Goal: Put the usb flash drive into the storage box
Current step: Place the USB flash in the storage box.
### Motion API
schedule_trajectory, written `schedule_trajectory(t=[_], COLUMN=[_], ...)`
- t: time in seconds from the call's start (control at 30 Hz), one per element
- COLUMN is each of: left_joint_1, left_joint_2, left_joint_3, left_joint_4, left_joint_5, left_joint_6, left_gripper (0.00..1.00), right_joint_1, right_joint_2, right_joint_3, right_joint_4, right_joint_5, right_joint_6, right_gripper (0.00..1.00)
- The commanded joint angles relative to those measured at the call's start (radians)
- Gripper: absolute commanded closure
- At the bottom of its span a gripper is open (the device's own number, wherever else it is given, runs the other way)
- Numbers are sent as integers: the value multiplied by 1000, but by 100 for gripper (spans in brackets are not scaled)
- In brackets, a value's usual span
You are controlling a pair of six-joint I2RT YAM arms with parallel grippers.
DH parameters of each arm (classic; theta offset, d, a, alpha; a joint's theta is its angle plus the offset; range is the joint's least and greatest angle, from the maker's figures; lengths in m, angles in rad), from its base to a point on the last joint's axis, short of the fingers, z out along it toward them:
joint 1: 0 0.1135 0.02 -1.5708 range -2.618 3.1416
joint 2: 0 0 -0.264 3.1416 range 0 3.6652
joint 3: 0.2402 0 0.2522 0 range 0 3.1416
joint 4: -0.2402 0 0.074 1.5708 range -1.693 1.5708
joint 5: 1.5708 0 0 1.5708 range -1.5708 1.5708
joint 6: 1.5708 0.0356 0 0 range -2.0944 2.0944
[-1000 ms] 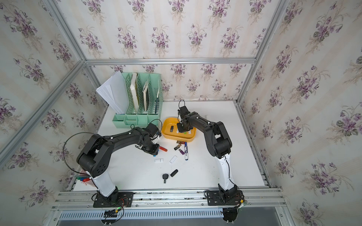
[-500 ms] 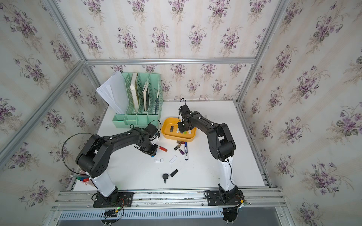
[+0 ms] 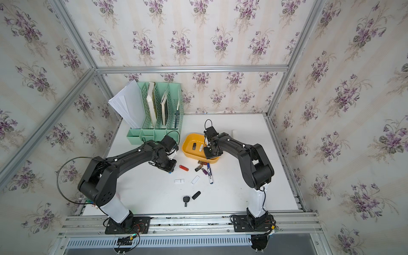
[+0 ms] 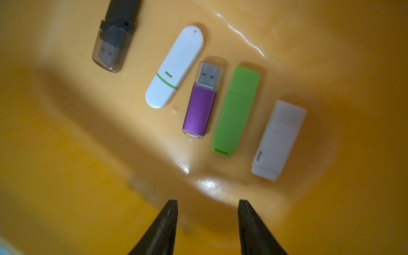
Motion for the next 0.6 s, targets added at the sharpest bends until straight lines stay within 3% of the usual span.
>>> schedule_trajectory(t=[0.0,0.27,0.57], left_joint_1=[0,-4,-28], left_joint_2=[-25,-44,39], left_joint_3=[40,153,321], left_joint_4=[-66,-120,-143], left_joint_5=[-20,-2,38], left_joint_6=[14,15,28], left_gripper=[76,76,76], right_joint_1=[44,61,27], right_joint_2=[-11,-104,-250], right_joint_3=[-12,-6,21], right_joint_4=[-2,12,-58], right_joint_5=[-10,46,161], right_joint_6=[16,75,139], right_gripper=[50,50,47])
